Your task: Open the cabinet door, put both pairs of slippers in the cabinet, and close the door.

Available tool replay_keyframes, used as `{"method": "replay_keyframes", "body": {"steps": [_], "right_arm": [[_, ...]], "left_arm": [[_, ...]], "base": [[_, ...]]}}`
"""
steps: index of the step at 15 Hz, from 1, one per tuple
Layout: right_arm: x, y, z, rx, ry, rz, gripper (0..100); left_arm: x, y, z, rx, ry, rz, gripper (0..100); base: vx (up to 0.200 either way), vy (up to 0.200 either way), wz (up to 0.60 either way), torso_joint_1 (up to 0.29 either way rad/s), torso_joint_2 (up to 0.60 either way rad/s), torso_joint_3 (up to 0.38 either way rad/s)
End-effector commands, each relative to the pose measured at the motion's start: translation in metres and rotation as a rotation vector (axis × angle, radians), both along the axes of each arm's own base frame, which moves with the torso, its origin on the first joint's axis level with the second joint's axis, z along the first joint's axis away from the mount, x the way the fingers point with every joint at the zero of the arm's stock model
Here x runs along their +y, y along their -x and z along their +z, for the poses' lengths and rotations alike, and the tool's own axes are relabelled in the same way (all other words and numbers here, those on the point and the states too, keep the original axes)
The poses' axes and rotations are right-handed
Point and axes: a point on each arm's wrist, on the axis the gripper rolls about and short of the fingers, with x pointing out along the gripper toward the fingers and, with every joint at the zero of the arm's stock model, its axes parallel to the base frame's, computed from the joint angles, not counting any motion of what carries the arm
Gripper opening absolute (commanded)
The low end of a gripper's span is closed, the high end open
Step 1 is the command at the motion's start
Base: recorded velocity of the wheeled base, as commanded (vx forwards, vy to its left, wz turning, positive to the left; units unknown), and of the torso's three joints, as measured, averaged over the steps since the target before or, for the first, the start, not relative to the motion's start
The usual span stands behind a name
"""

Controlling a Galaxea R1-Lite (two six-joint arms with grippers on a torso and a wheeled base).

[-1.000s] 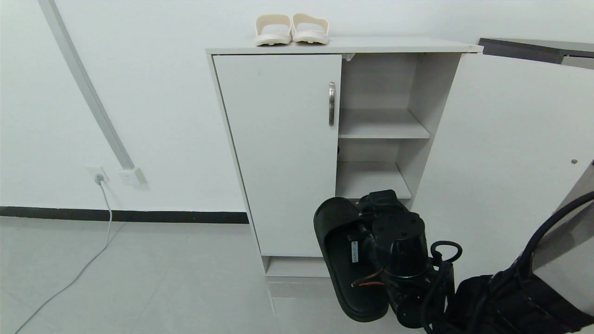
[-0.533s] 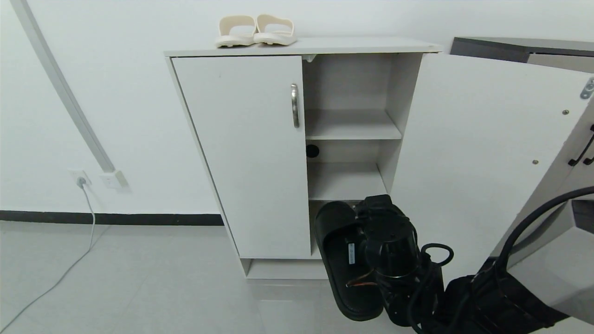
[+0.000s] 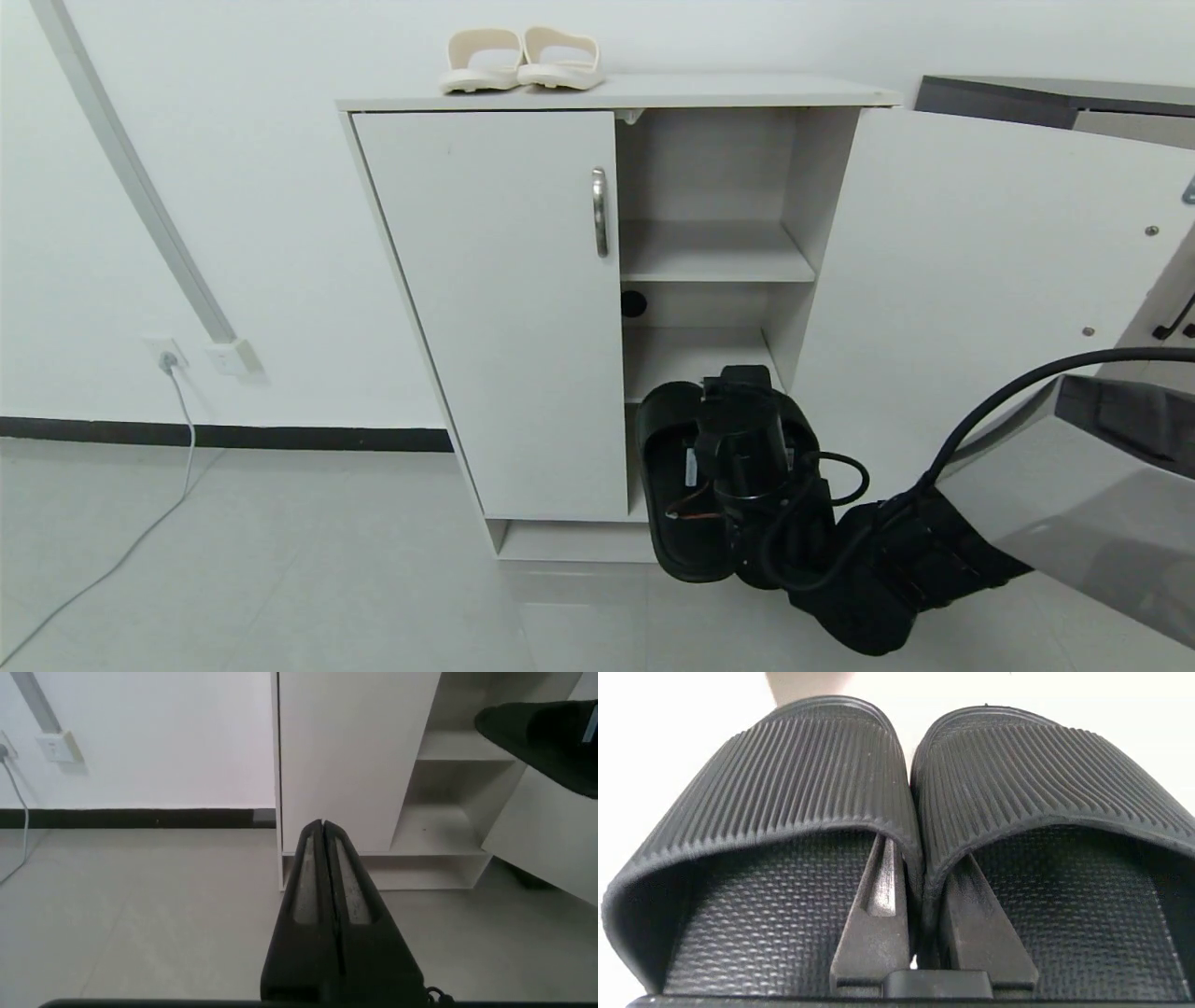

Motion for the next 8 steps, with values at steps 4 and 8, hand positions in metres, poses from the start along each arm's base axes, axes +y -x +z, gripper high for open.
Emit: {"method": "replay_keyframes", "body": {"steps": [4,8], "right_arm": [[0.006,-0.011,-0.020,0.025,0.002,-0.013,0],[0.005,-0.010,-0.025,0.035,0.007,-0.012,0]], "left_arm": [[0.000,0.000,0.000,0.003,0.000,0.000,0],[0.000,0.000,0.000,0.003,0.000,0.000,0]], "base": [[0.000,0.000,0.00,0.000,0.00,0.000],[0.000,0.000,0.00,0.000,0.00,0.000]]}}
